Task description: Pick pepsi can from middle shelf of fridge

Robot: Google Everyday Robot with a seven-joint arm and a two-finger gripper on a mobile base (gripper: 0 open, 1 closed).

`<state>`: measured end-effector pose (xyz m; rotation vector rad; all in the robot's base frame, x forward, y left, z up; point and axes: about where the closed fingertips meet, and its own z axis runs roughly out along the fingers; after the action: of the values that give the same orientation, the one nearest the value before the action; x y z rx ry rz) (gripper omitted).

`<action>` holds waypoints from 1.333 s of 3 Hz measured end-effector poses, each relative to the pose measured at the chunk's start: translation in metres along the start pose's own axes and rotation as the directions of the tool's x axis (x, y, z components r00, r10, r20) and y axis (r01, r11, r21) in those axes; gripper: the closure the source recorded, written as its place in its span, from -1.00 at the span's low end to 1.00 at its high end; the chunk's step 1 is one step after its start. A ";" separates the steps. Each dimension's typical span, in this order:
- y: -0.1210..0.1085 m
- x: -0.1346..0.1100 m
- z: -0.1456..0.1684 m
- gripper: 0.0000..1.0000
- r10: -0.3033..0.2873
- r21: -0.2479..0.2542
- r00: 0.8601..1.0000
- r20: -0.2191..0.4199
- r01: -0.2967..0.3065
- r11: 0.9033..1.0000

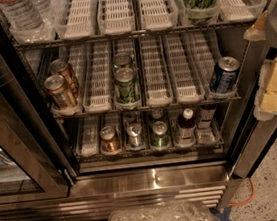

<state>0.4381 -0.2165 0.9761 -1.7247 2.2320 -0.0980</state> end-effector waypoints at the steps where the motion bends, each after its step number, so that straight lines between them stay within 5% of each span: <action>1: 0.005 -0.010 0.004 -1.00 0.005 0.000 1.000 0.011 -0.005 1.000; 2: 0.023 -0.036 0.019 -1.00 0.062 -0.015 0.994 0.087 -0.061 0.998; 3: 0.050 -0.061 0.045 -1.00 0.165 -0.056 0.962 0.220 -0.156 0.986; 4: 0.084 -0.076 0.073 -1.00 0.256 -0.098 0.905 0.340 -0.237 0.967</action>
Offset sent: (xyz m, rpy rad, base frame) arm -0.0110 0.0900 -0.0401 0.2513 0.0076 -0.0779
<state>0.3978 -0.1116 0.9023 -1.3404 2.1715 0.3086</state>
